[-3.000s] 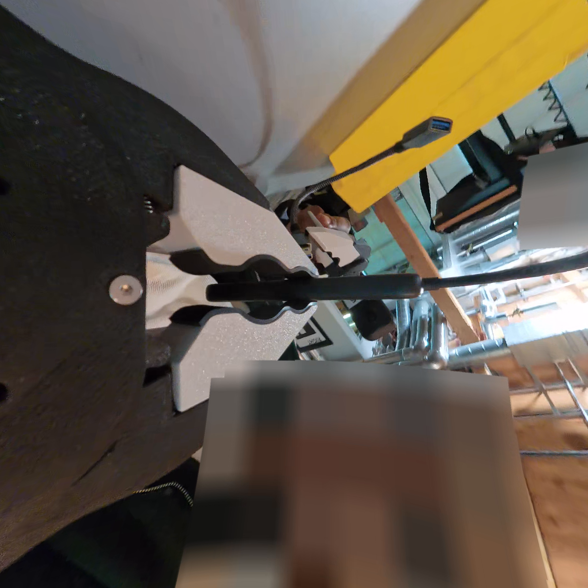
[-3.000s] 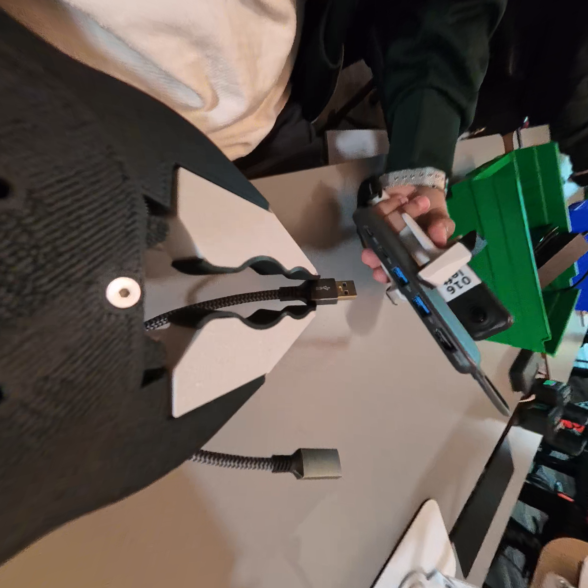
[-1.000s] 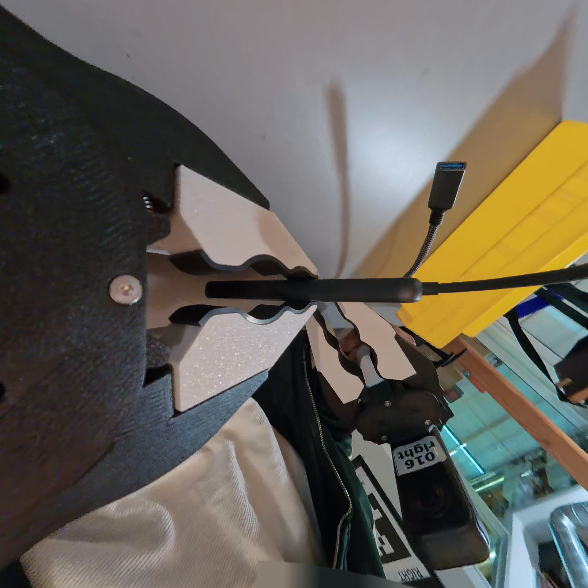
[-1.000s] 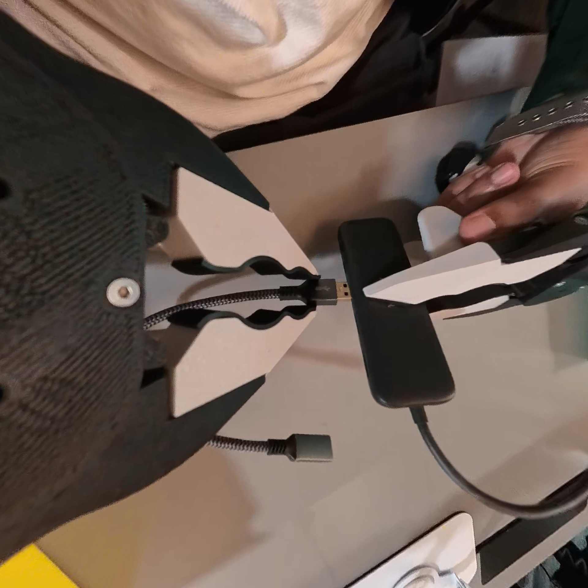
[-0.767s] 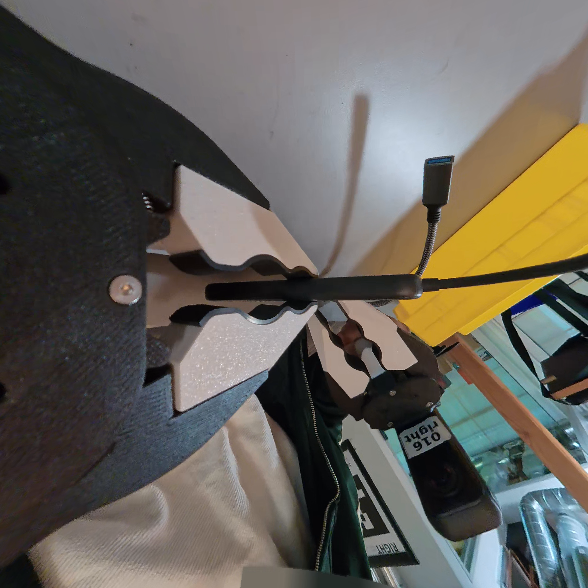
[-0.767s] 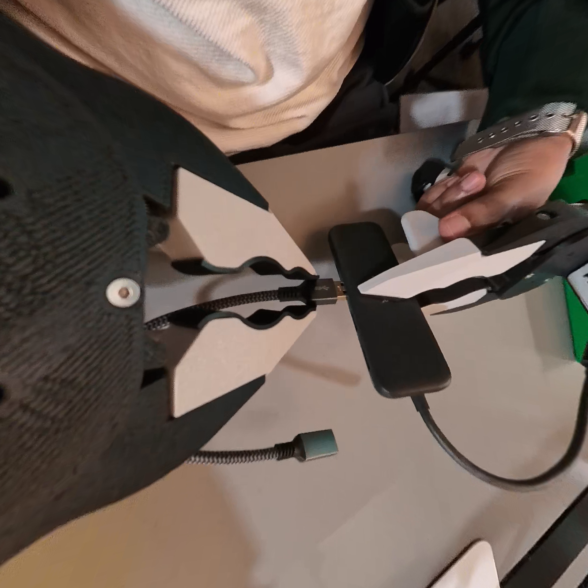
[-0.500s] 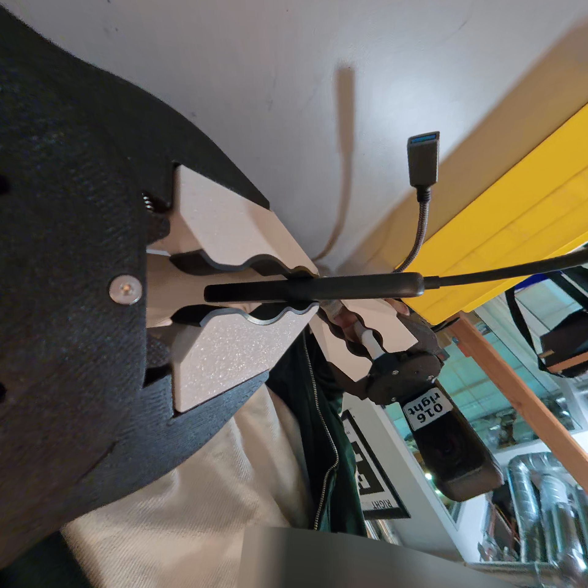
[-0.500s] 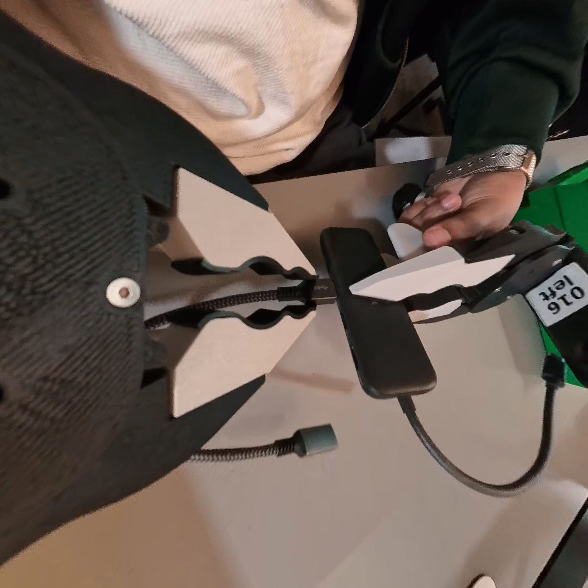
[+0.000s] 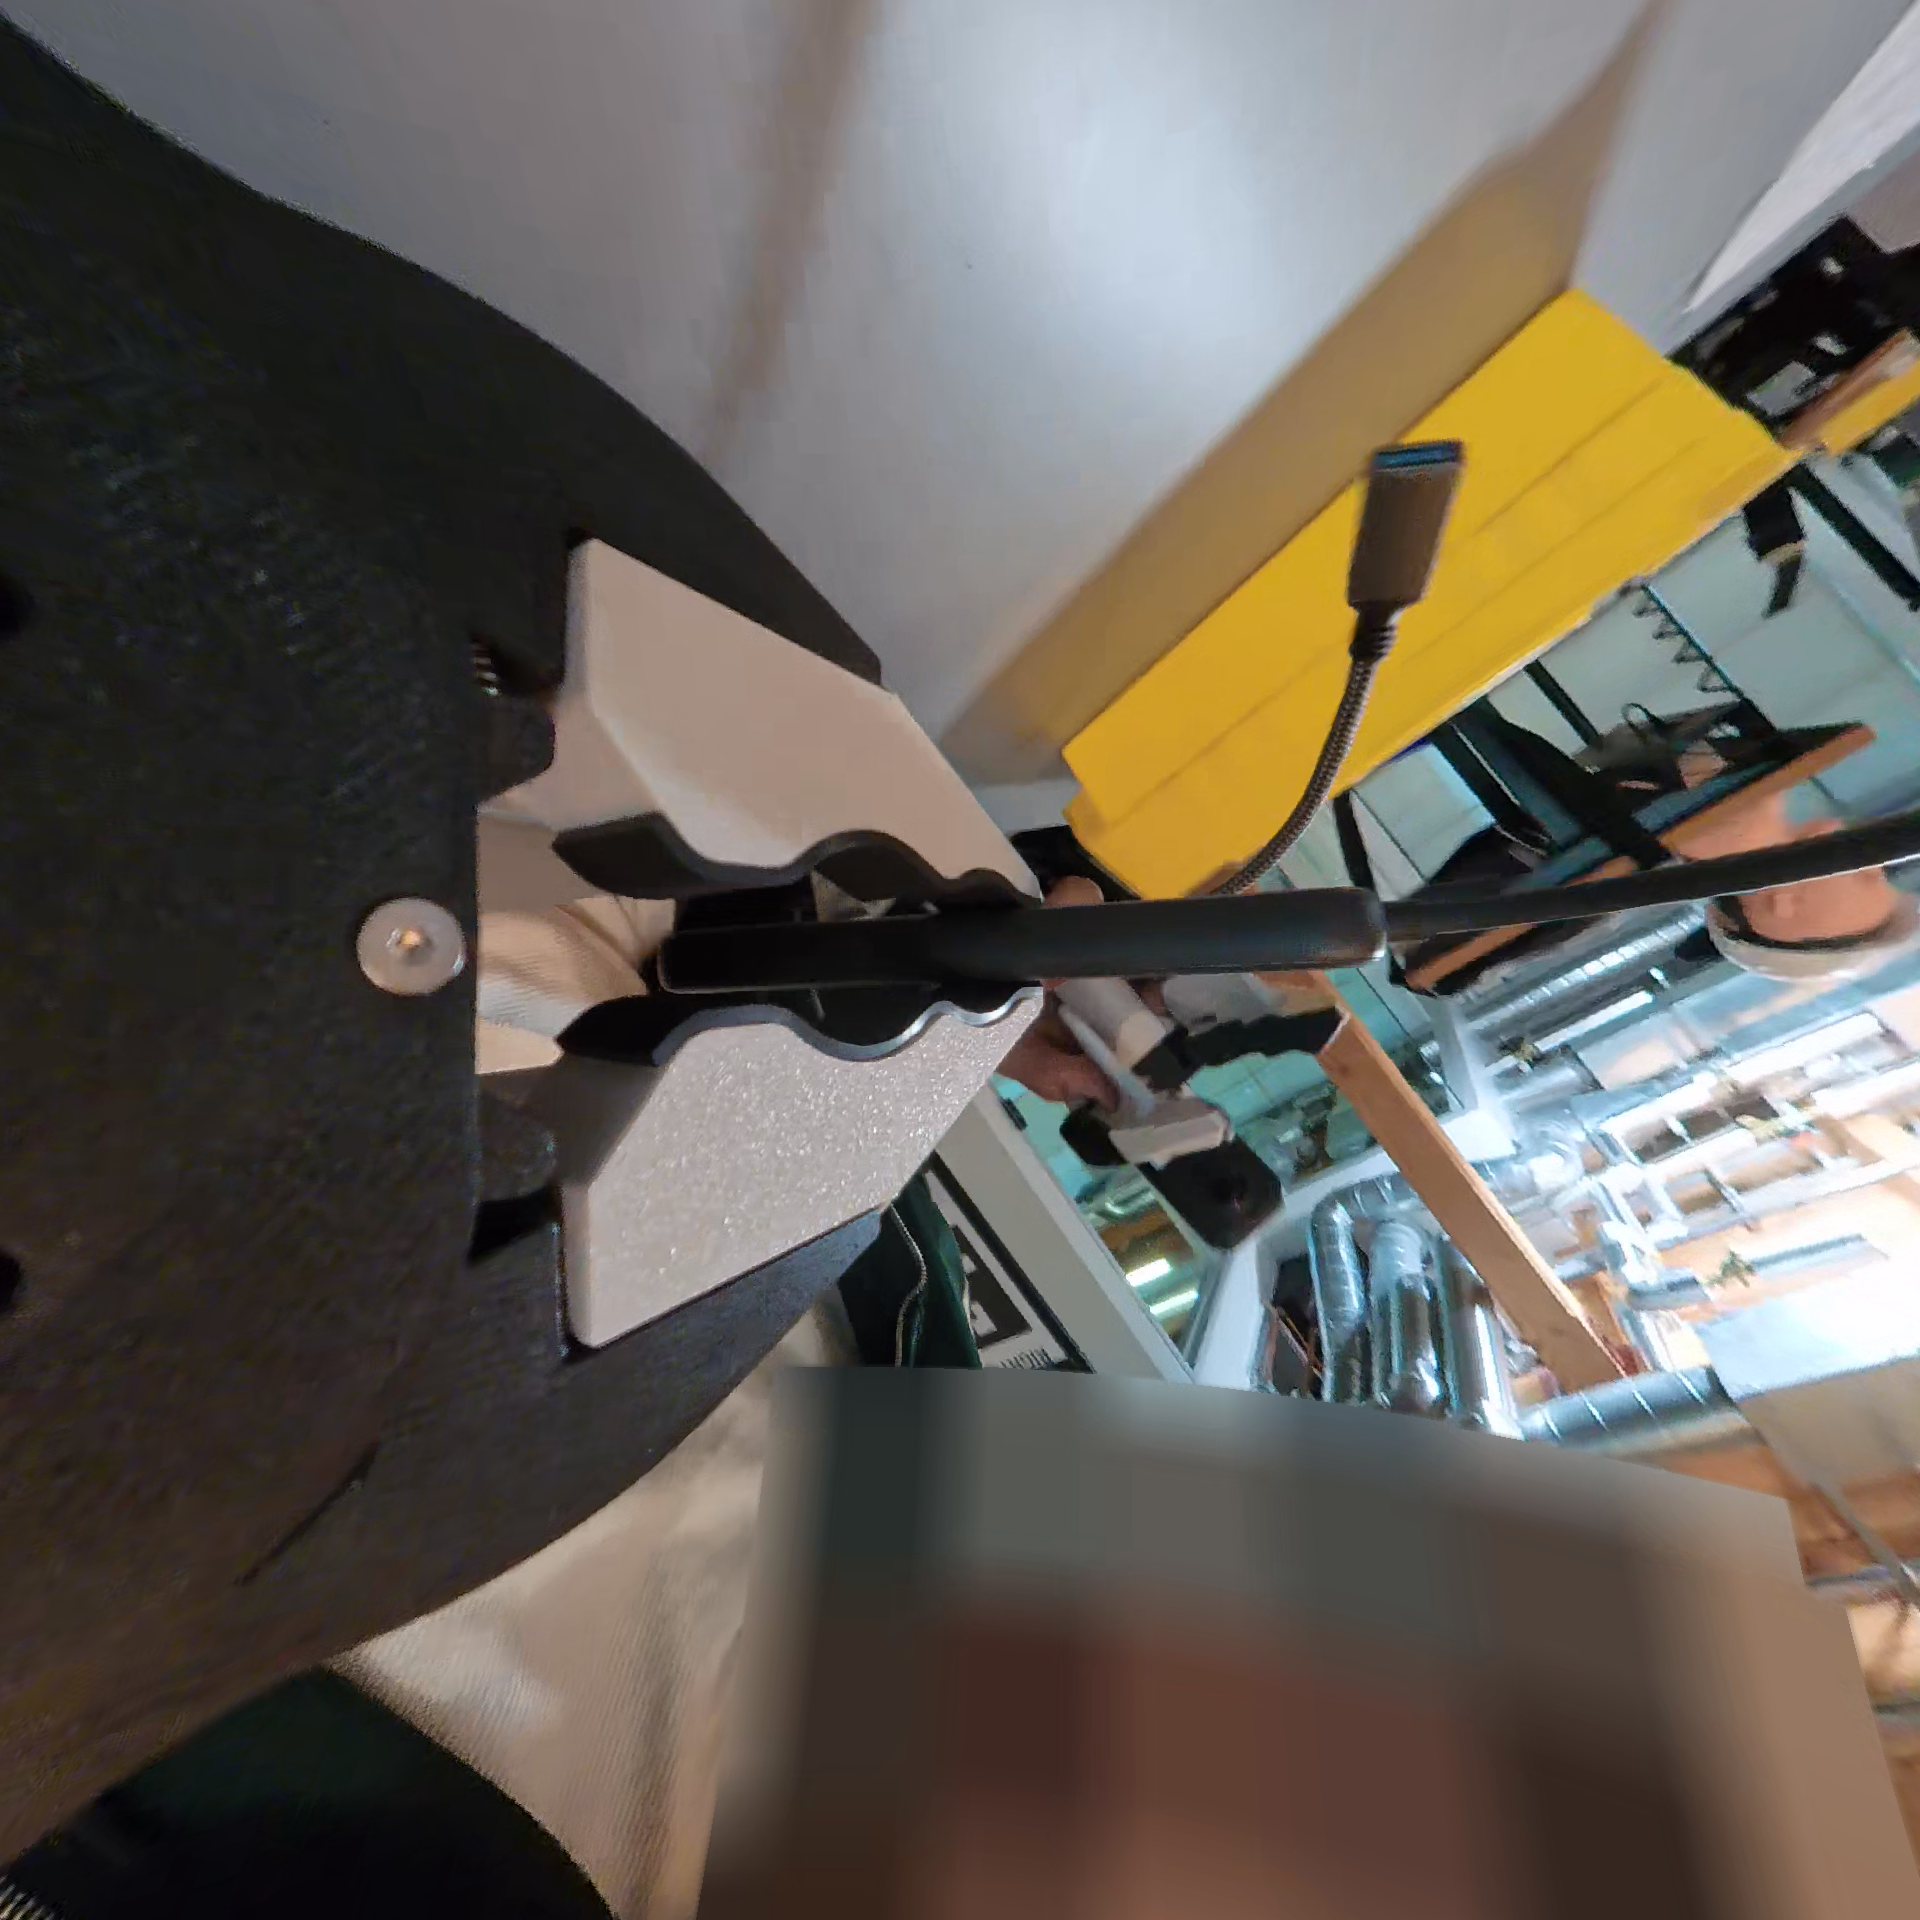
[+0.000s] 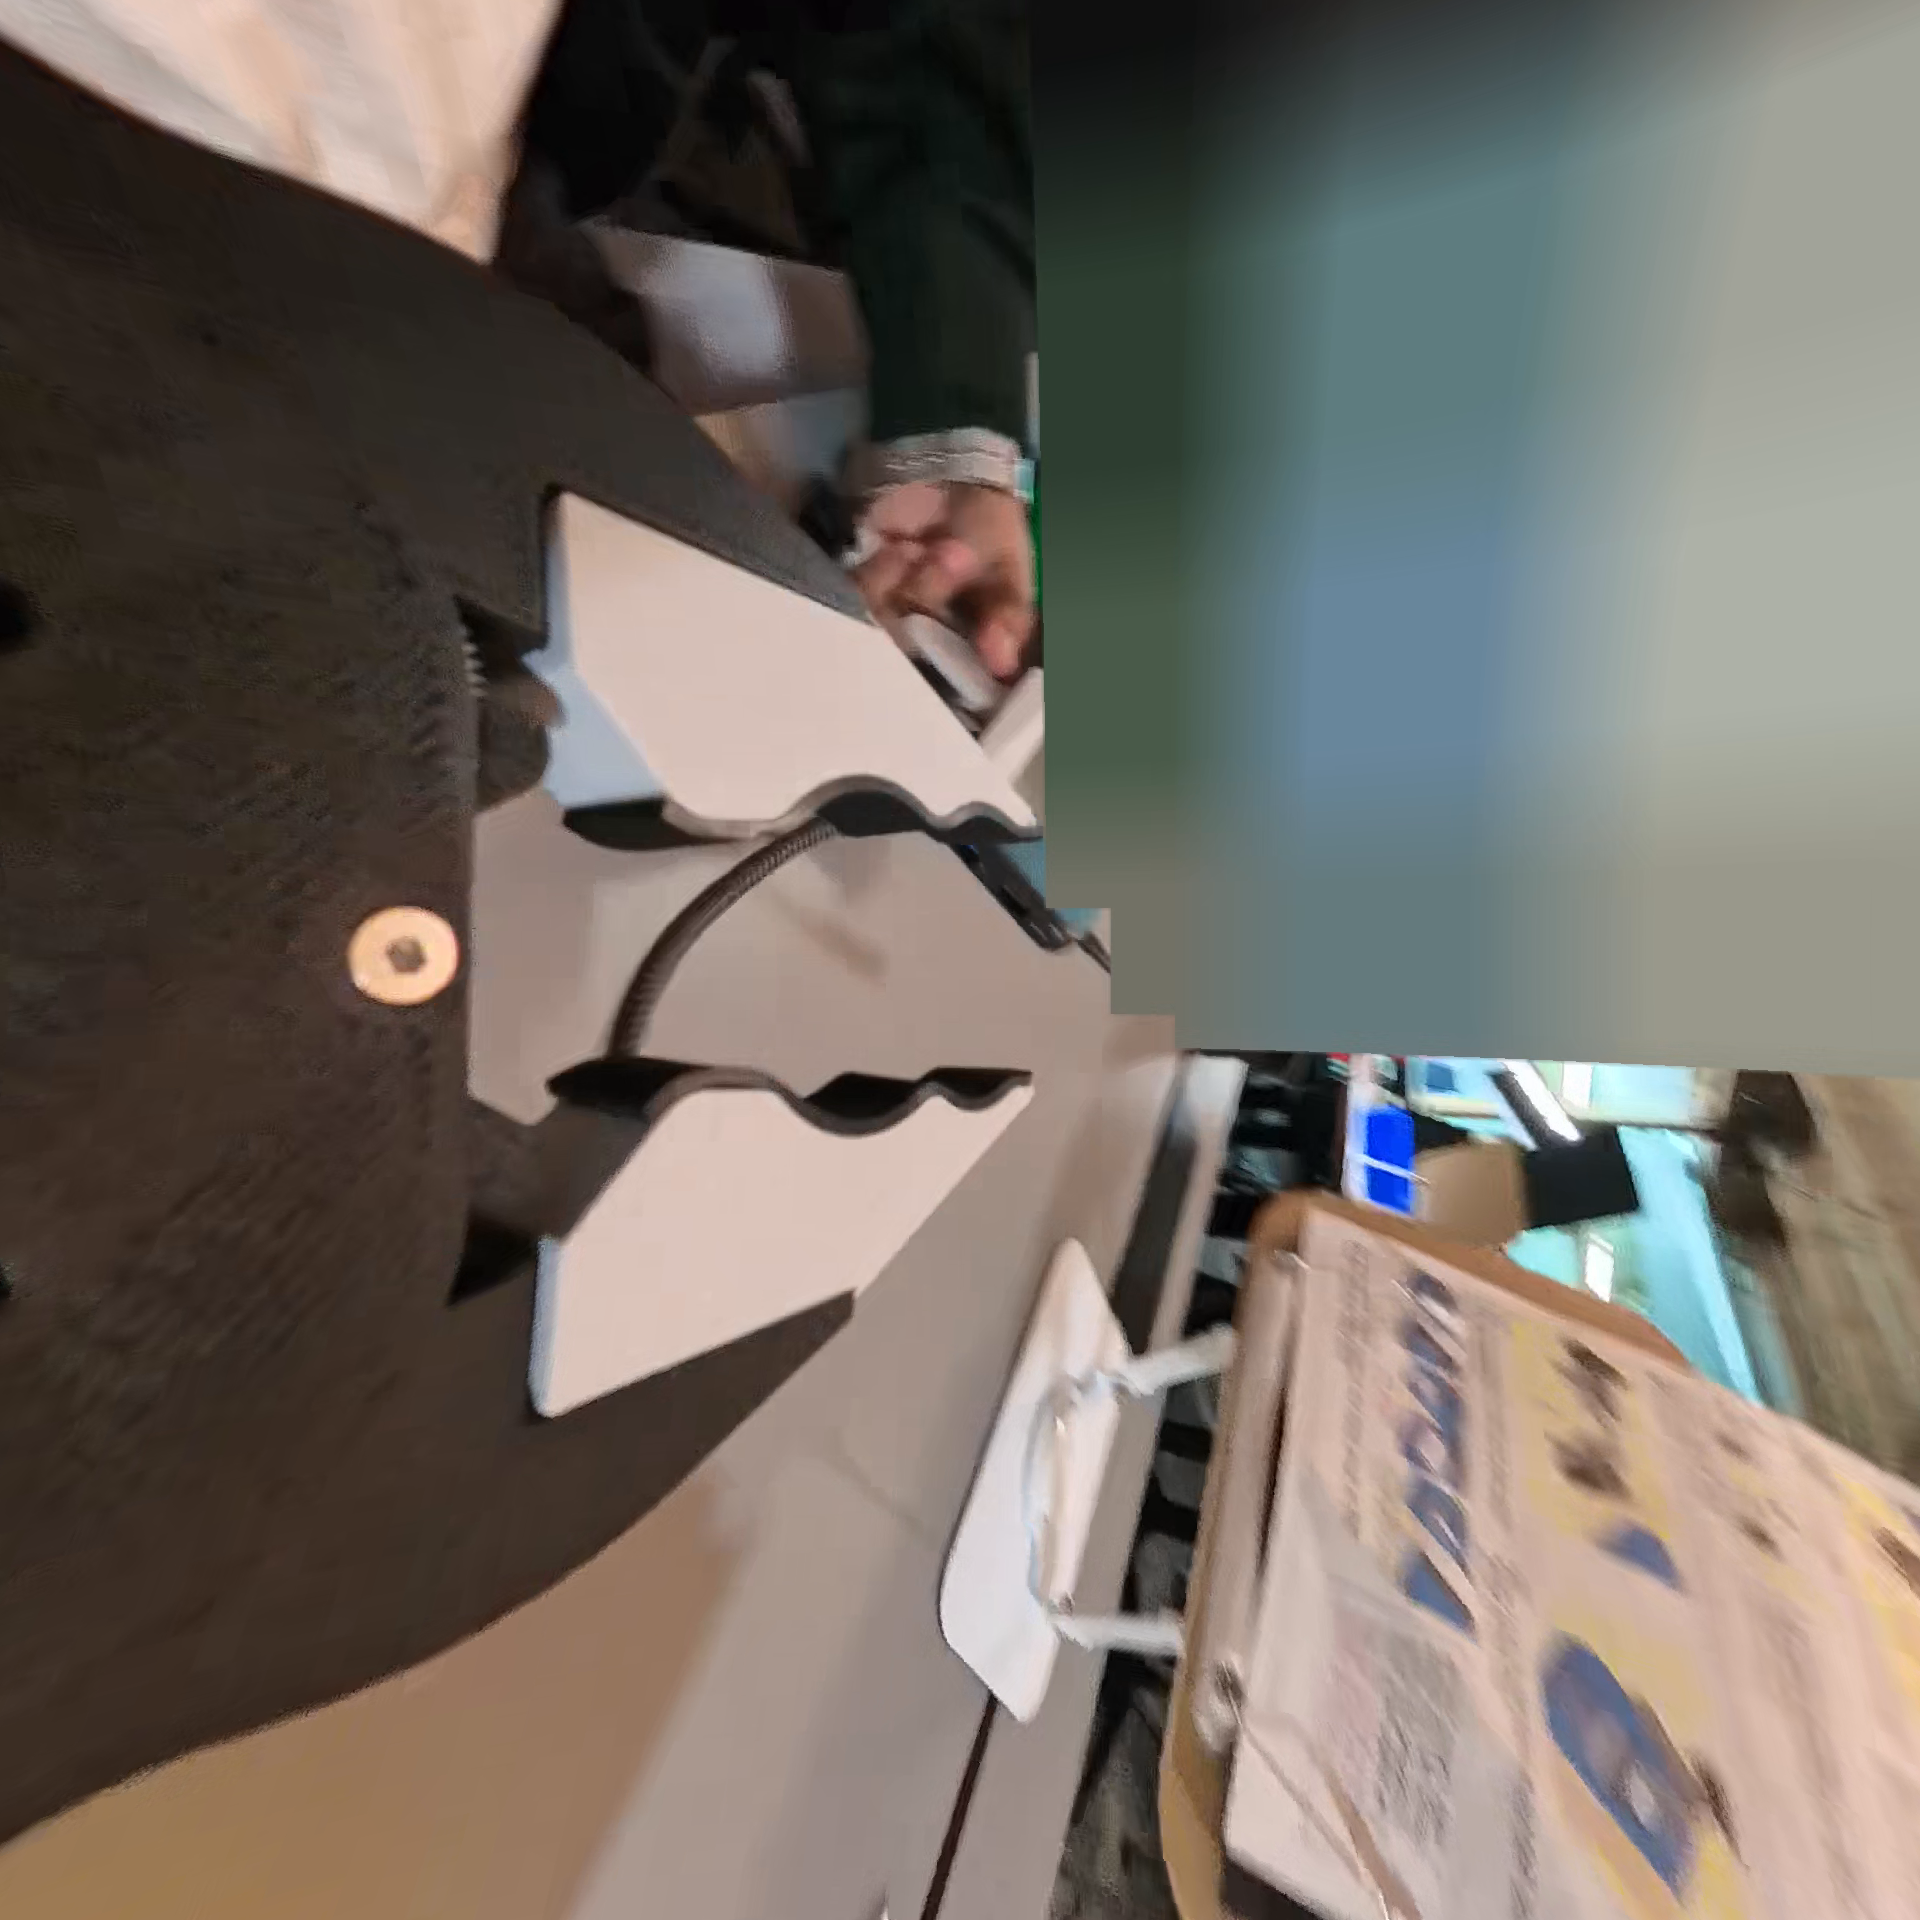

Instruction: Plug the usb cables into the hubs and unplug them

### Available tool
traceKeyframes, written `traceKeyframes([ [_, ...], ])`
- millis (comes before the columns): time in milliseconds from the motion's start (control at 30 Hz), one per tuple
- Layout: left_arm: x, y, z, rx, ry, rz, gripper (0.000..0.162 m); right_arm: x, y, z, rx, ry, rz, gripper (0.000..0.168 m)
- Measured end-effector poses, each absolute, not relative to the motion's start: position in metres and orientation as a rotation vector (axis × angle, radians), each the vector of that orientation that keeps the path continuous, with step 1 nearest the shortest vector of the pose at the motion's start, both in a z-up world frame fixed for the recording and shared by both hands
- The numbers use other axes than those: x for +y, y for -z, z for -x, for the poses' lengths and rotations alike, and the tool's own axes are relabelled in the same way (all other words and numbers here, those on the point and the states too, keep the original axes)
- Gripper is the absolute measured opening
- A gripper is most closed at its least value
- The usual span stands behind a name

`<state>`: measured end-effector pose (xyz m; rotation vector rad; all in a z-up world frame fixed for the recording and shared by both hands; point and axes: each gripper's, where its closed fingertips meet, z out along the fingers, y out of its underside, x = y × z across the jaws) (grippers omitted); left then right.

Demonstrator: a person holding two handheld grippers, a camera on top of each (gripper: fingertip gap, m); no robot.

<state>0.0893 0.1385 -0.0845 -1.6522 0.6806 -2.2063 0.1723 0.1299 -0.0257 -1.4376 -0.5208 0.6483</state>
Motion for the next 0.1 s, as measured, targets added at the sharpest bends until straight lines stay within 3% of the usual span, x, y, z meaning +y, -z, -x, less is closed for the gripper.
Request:
traceKeyframes([
  [33,0.140,0.079,-0.086,0.657,2.238,1.611,0.008,0.132,0.018,-0.184,-0.453,-0.656,1.404,0.042],
  [100,0.143,0.065,-0.079,0.600,2.317,1.509,0.009,0.137,0.010,-0.209,-0.323,-0.667,1.368,0.042],
])
